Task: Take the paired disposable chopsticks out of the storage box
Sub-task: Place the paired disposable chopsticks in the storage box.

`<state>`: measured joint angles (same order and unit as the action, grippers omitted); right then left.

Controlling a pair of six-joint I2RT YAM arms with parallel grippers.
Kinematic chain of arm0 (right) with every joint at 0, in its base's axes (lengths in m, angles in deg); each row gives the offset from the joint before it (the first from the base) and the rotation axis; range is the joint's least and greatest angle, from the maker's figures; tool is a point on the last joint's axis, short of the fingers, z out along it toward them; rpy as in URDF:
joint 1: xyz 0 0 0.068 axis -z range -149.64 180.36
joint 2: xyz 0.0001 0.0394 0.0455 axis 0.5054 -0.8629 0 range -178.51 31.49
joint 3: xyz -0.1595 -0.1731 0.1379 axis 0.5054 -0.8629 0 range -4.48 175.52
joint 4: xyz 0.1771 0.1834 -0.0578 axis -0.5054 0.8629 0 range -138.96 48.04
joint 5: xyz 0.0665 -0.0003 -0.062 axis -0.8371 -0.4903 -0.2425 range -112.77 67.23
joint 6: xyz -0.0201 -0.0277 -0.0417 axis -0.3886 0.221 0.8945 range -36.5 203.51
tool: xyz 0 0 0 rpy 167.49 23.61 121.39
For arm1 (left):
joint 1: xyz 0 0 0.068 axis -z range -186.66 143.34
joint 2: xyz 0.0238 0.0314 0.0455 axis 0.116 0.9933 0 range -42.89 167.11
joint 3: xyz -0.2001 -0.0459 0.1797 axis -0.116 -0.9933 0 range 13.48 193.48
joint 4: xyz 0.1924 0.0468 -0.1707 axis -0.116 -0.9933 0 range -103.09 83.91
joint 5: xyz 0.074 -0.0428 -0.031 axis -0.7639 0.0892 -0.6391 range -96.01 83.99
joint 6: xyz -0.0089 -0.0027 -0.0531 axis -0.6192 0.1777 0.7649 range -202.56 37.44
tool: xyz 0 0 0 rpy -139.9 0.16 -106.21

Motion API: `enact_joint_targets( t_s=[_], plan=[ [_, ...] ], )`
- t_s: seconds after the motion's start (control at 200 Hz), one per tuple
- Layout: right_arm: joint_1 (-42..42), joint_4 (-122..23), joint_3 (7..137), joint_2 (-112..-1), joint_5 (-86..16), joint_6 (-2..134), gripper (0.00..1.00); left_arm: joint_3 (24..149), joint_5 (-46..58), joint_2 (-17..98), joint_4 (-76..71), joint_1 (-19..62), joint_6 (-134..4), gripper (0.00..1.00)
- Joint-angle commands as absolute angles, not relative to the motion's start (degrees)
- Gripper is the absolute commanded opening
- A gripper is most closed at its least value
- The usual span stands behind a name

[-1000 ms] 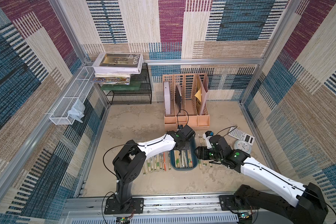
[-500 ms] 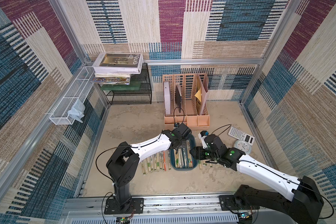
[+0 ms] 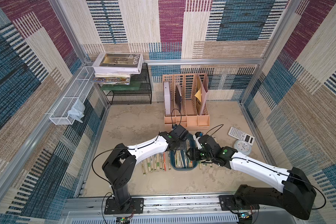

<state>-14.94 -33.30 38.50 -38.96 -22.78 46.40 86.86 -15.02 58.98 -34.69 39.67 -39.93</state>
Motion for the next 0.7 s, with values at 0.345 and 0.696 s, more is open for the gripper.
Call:
enact_joint_targets(
  t_s=[0.345,0.696],
  plan=[
    [-15.1,-34.5,39.4,-39.4,-22.1,46.2,0.74,86.7,-15.3,59.8,-33.9,39.5,-40.0,0.21],
    [-15.1,-34.2,39.2,-39.1,-21.7,46.2,0.74,93.5,-17.7,66.1,-41.8,39.4,-41.1,0.2]
  ],
)
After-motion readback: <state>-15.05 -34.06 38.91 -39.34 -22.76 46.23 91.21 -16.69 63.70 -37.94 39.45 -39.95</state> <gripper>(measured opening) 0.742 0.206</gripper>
